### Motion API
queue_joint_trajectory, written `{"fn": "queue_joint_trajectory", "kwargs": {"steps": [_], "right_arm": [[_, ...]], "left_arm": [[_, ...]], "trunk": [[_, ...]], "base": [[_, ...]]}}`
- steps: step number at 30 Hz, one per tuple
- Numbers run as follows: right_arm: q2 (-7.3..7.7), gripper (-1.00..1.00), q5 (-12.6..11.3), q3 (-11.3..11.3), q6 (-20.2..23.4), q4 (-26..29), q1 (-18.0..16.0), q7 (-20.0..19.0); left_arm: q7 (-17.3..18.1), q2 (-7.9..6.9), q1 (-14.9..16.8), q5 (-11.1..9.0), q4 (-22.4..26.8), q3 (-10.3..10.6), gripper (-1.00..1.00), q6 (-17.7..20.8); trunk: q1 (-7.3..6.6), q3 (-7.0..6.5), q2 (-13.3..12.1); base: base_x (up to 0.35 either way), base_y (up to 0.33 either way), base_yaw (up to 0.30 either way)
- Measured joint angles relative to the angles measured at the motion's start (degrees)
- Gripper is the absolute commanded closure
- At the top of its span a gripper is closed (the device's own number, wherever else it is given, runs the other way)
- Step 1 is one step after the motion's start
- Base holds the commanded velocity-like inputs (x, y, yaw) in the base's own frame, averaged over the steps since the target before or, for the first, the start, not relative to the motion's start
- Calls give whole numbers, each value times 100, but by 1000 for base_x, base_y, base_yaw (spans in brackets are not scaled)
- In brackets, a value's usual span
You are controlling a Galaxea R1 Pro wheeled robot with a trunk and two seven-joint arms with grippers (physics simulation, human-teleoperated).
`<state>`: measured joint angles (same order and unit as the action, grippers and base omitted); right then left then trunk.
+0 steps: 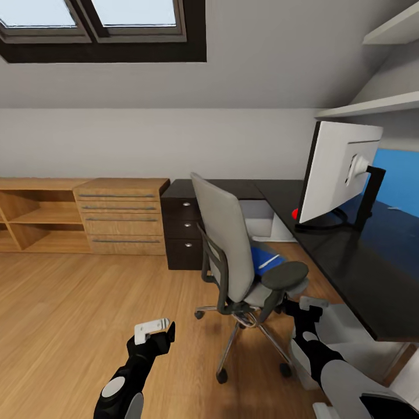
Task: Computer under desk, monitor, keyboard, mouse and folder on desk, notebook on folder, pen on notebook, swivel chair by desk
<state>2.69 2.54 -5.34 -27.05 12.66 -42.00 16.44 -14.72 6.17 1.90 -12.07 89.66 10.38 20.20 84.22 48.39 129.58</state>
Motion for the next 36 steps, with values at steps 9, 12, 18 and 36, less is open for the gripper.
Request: {"fn": "queue_joint_trajectory", "kwargs": {"steps": [9, 12, 18, 36], "right_arm": [[-38, -100, 30, 23, -39, -4, -5, -16], [-62, -100, 22, 26, -41, -4, -3, -15], [-156, -100, 1, -4, -50, 3, -5, 1], [-197, -100, 13, 14, -70, 3, -6, 3]], "left_arm": [[0, 0, 0, 0, 0, -1, -100, 8], [0, 0, 0, 0, 0, -1, -100, 9], [0, 0, -1, -7, 2, -2, -100, 9], [0, 0, -1, -16, 2, -3, -100, 9]], "trunk": [[0, 0, 0], [0, 0, 0], [0, 0, 0], [0, 0, 0]], "base": [[-32, 31, 0], [0, 0, 0], [0, 0, 105], [0, 0, 273]]}}
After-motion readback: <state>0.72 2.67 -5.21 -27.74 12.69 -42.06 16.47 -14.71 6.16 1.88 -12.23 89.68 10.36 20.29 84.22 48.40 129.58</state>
